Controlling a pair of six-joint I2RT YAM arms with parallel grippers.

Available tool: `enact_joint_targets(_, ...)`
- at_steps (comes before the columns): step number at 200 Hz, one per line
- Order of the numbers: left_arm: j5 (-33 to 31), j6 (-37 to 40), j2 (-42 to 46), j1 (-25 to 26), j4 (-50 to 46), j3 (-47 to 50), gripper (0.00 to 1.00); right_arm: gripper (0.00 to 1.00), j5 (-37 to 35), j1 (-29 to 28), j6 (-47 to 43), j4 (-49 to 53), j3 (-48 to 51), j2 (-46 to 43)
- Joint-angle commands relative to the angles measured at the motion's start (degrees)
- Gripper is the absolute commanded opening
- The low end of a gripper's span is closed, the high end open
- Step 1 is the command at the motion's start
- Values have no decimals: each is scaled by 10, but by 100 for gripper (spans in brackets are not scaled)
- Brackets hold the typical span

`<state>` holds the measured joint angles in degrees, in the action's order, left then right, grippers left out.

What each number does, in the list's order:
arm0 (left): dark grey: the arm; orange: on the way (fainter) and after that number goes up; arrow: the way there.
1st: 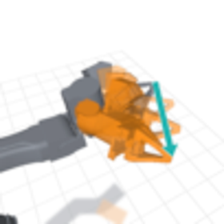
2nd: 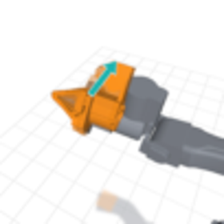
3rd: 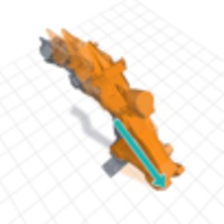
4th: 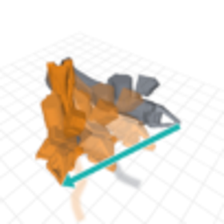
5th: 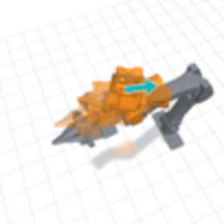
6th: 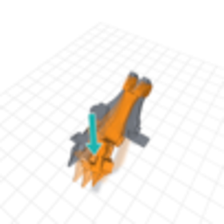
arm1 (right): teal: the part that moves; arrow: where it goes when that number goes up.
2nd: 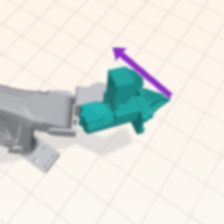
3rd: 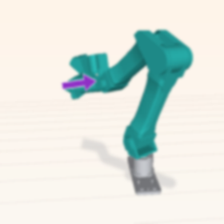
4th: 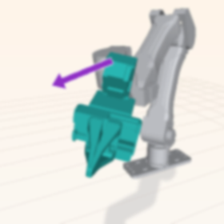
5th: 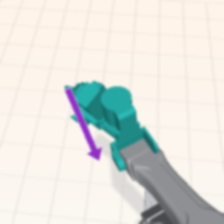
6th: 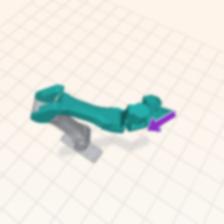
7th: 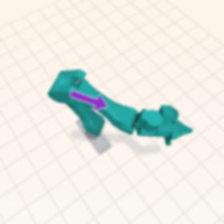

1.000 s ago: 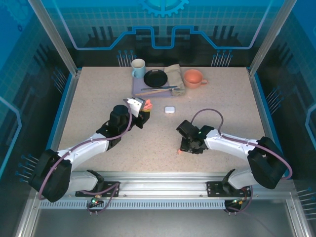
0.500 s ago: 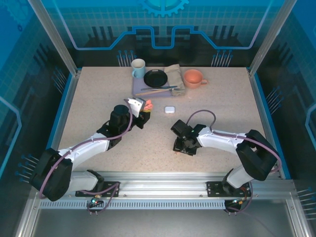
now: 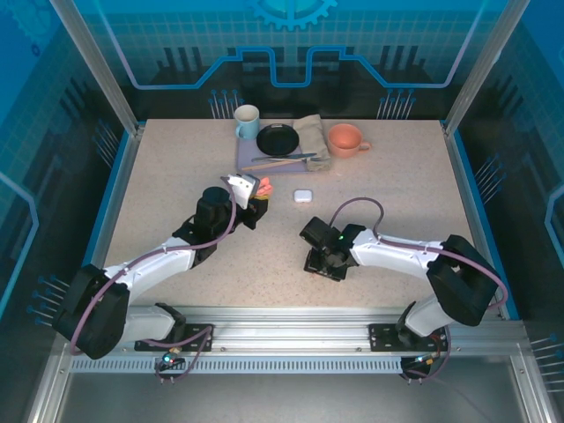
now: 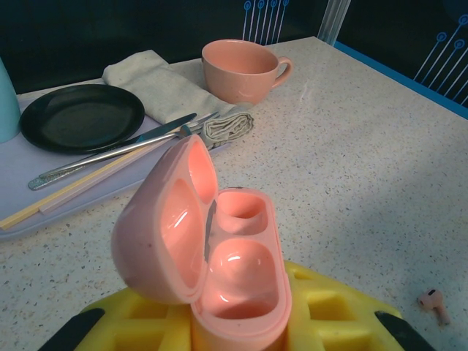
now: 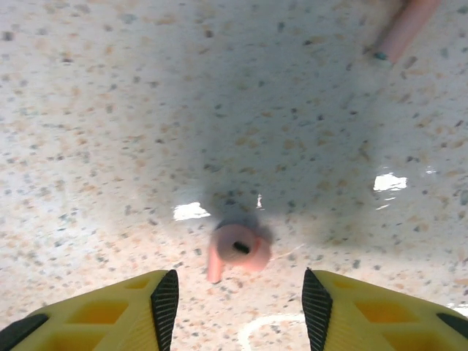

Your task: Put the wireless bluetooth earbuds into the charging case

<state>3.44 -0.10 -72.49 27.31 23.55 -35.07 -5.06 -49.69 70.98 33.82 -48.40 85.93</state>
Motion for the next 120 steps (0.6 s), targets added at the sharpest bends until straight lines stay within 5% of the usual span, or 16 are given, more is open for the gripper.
enact_joint_targets(1,10,-4,5,-7,27,-3,0,52,13,-18,17,2,-10,3)
enact_joint_targets(120,14,-4,6,-12,22,-6,0,52,27,-13,9,-46,-13,63)
